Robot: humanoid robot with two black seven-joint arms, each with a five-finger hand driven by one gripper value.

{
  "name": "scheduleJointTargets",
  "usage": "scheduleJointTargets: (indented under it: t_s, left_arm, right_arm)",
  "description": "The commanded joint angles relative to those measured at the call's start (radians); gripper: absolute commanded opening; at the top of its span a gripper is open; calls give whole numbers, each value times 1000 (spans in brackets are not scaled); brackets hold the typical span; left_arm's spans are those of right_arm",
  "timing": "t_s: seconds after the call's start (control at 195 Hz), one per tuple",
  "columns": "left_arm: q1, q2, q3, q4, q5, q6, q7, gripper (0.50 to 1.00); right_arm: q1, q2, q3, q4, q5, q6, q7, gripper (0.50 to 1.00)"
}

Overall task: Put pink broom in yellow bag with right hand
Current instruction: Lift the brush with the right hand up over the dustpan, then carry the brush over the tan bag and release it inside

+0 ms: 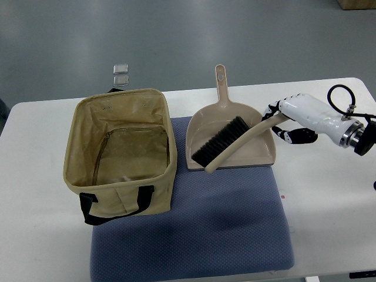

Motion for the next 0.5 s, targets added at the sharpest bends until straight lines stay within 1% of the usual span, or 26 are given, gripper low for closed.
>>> scheduleJointTargets:
  t_s: [0.0, 0.225, 0.318, 0.415, 0.497]
  left_arm:
    - [0, 0, 0, 0, 0, 0, 0, 1000]
    - [0, 0, 0, 0, 0, 0, 0, 1000]
    - [0, 0, 0, 0, 0, 0, 0, 1000]
    - [0, 0, 0, 0, 0, 0, 0, 1000]
    - [0, 0, 0, 0, 0, 0, 0, 1000]
  right_arm:
    - [95, -1, -2, -14, 33, 19, -3, 500]
    - [341, 22, -5, -68, 48, 158, -9, 500]
    - [423, 111, -9, -96, 46, 217, -9, 500]
    - [483, 181, -17, -128, 36, 250, -11, 500]
    - [534, 276, -20, -155, 23, 281, -12, 500]
